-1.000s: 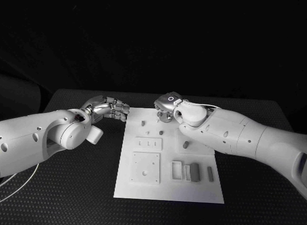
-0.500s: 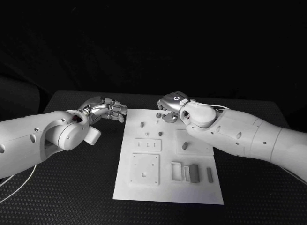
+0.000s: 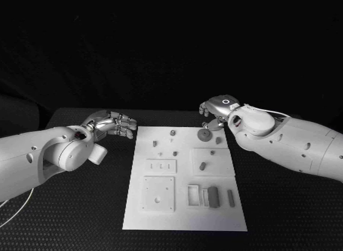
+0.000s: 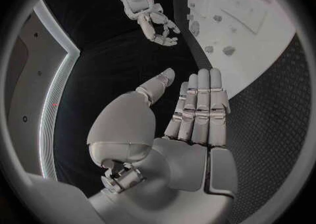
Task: Assemble the parts on the task board
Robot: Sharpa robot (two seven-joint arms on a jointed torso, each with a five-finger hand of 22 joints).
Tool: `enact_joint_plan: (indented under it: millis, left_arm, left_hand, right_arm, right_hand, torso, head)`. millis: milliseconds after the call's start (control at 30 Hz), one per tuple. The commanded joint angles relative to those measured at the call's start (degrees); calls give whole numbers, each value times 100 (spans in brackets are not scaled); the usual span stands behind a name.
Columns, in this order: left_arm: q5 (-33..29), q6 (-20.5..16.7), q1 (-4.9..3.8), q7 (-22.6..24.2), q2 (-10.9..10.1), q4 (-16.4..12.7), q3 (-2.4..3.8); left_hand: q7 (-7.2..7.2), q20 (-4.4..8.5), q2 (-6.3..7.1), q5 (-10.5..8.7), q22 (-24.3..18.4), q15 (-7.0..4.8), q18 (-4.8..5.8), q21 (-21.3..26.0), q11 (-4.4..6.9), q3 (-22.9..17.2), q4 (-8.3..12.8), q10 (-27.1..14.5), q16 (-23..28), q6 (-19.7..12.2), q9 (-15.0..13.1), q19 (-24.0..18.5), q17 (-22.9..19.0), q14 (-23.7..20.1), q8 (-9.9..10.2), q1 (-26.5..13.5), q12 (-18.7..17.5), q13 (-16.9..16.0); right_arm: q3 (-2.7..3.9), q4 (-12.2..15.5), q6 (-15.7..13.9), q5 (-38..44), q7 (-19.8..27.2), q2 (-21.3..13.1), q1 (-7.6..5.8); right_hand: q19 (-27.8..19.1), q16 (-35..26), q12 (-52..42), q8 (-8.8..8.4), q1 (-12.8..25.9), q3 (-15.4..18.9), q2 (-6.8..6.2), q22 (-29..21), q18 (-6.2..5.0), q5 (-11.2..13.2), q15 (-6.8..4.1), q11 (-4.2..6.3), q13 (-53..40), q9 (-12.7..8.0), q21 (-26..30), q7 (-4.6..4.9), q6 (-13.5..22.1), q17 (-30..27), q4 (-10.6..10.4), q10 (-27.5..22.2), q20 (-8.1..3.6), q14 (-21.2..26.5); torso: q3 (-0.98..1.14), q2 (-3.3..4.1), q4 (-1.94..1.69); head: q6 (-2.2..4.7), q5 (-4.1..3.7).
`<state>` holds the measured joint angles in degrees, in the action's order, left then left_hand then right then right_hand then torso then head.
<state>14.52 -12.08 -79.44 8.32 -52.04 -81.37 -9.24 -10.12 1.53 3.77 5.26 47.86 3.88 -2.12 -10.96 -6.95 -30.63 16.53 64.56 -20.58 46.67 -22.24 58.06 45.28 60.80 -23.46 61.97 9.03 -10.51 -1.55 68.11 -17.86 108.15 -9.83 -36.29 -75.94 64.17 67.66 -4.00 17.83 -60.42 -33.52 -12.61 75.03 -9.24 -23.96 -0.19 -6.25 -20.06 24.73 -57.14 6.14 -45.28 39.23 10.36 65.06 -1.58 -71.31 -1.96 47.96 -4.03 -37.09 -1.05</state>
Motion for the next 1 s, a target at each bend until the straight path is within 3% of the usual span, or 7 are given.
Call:
enact_joint_plan:
  millis: [33,167,200,233,300,700,1000]
  left_arm:
    - [-13,63,-5,45,5,5,1]
    - [-13,82,-3,48,17,32,-2]
    - [-13,81,-3,48,18,38,-2]
    - [-13,79,-3,48,19,42,-3]
    - [-13,83,-3,47,25,44,-3]
    - [-13,122,-3,26,83,95,-3]
    - [-13,114,-2,18,70,118,-3]
  left_hand:
    - [-41,34,60,-15,-6,-8,-32,22,-45,30,8,-13,38,-7,-8,-2,7,34,34,4,-20,-7]
    - [-41,34,58,-14,-6,-8,-32,23,-45,30,8,-13,40,-6,-8,-1,8,35,35,5,-21,-7]
    - [-41,34,58,-14,-6,-8,-32,23,-45,30,7,-13,40,-6,-9,-1,8,35,35,5,-21,-7]
    - [-41,34,57,-14,-6,-8,-31,23,-45,29,7,-12,41,-6,-9,-1,8,35,35,5,-21,-8]
    - [-41,34,56,-14,-6,-8,-31,24,-45,29,7,-12,42,-6,-9,-1,9,35,36,6,-22,-8]
    - [-41,34,53,-13,-6,-7,-30,26,-45,28,6,-12,48,-7,-10,0,13,36,38,7,-25,-10]
    - [-42,33,49,-13,-6,-7,-29,29,-46,27,5,-11,52,-7,-11,0,16,35,40,7,-27,-12]
  right_arm:
    - [-5,-130,308,-221,27,-37,4]
    - [-7,-241,441,-214,35,-60,8]
    - [-7,-287,478,-214,52,-50,8]
    - [-8,-327,486,-216,62,-39,9]
    - [-10,-410,526,-236,89,-10,9]
    - [-55,-809,746,-320,332,271,151]
    - [-55,-647,884,-492,381,201,183]
  right_hand:
    - [-56,3,-17,-42,3,9,-94,87,-576,-8,-3,3,-13,-12,39,5,71,-6,-47,48,-1,36]
    - [-90,8,-269,-13,-31,60,-188,92,-576,-3,-144,159,-243,4,48,9,104,-8,-100,434,9,85]
    - [-83,15,-544,33,-57,107,-193,92,-576,-2,-274,301,-536,35,42,40,74,-9,-112,714,8,84]
    - [-77,18,-809,60,-73,168,-202,85,-576,-7,-380,360,-958,62,45,28,100,-15,-131,694,5,81]
    - [-77,70,-1539,104,-103,218,-223,99,-576,-30,-434,470,-2129,110,24,-1,168,4,-172,237,-11,76]
    - [-108,541,-3516,209,140,222,-226,122,-576,-15,-590,636,-4263,181,-333,-5,167,398,-209,-141,-81,138]
    - [-149,979,-4897,258,231,206,-156,132,-576,-13,-587,631,-4918,230,-795,13,29,914,-209,-288,-154,165]
  torso:
    - [33,10,41]
    - [24,13,31]
    - [22,12,28]
    - [24,12,30]
    - [15,8,24]
    - [-6,9,-13]
    - [-2,7,4]
  head:
    - [8,-7]
    - [-2,-36]
    - [-4,-42]
    - [-5,-51]
    - [-11,-72]
    - [-59,-120]
    - [-103,-92]
